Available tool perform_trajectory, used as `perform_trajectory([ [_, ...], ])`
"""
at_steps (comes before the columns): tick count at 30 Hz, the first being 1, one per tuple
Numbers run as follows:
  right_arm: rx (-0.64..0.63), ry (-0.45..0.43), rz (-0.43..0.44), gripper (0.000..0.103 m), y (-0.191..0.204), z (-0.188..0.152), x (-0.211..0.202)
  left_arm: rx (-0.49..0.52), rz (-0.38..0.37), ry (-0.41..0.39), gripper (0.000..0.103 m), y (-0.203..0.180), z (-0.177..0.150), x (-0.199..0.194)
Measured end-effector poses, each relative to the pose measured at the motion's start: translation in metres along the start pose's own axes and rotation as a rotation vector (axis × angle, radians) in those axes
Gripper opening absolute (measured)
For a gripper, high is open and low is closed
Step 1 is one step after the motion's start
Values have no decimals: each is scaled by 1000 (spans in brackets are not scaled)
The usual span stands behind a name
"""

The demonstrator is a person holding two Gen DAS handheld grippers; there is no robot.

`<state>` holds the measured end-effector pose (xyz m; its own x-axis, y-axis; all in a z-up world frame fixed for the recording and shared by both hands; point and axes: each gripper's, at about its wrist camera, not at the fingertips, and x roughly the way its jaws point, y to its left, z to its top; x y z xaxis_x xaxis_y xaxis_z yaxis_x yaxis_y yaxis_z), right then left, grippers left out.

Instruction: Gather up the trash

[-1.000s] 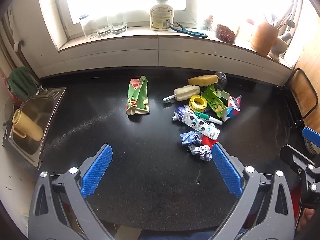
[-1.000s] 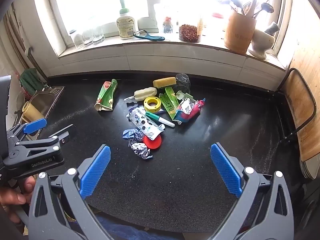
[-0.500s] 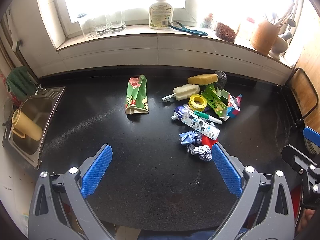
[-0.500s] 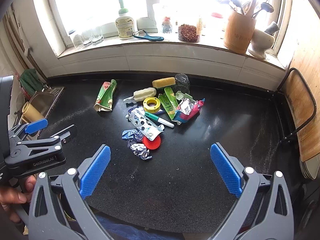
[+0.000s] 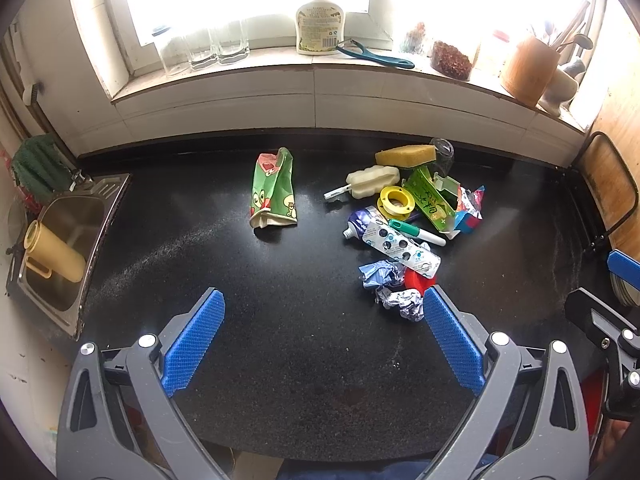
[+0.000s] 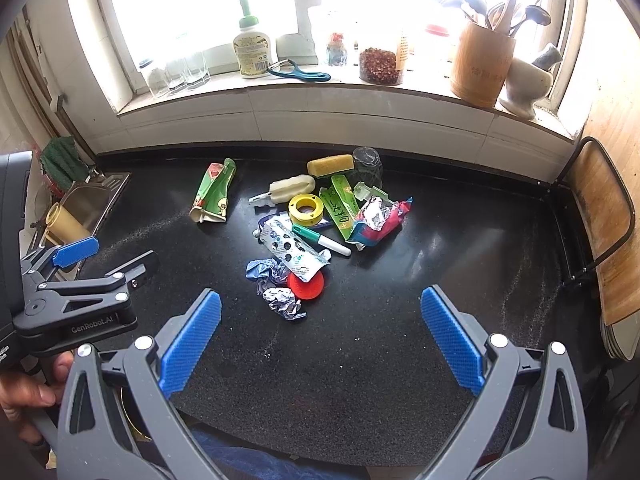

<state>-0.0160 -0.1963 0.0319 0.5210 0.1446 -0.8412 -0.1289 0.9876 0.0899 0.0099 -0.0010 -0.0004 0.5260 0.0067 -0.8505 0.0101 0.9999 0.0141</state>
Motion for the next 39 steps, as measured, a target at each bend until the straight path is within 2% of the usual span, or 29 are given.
perform_trajectory([
  [27, 5, 9, 7, 97, -2, 10, 11, 5, 6, 27, 97, 1, 14, 17],
  [33, 20, 34, 13, 97, -10, 15, 30, 9, 9, 49, 97, 6, 22, 36],
  [39, 72, 83, 33, 97, -32, 26, 79, 33, 7, 42, 97, 22, 36, 85],
])
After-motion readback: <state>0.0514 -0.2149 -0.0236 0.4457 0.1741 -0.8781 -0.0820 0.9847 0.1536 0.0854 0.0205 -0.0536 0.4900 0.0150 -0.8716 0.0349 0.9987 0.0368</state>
